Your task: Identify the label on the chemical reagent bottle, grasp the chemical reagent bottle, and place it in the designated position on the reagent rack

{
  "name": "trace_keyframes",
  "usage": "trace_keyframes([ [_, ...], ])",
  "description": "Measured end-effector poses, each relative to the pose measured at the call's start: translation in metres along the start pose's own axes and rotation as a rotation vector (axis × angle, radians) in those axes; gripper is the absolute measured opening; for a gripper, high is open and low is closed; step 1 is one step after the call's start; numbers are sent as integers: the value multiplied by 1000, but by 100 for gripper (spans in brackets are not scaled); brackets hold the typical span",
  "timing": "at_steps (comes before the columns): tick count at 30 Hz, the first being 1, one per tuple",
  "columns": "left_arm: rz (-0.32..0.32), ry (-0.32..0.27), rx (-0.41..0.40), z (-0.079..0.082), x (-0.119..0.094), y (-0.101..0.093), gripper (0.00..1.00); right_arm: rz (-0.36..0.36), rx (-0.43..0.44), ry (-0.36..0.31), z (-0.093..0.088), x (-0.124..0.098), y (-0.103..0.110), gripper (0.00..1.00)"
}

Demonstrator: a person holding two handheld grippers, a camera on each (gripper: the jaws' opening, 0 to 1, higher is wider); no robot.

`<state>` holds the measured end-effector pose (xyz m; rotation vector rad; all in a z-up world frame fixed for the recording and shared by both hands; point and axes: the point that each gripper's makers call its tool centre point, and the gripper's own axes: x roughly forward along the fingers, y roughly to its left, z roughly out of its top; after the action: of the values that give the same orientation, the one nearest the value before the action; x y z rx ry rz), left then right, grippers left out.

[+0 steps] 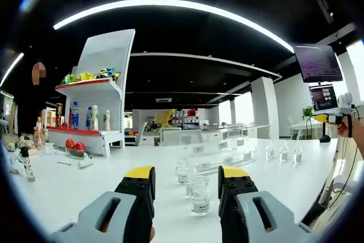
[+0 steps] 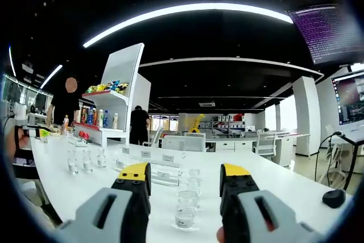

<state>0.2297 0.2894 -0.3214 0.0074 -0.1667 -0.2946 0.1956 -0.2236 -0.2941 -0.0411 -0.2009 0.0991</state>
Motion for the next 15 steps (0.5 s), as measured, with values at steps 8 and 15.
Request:
trace_keyframes([
  [8,0,-4,-1,0,-2,2,45,8,-3,3,0,0,4,48],
  [15,11,32,7,-7,-3,9,45,22,16,-15,1,0,5,48],
])
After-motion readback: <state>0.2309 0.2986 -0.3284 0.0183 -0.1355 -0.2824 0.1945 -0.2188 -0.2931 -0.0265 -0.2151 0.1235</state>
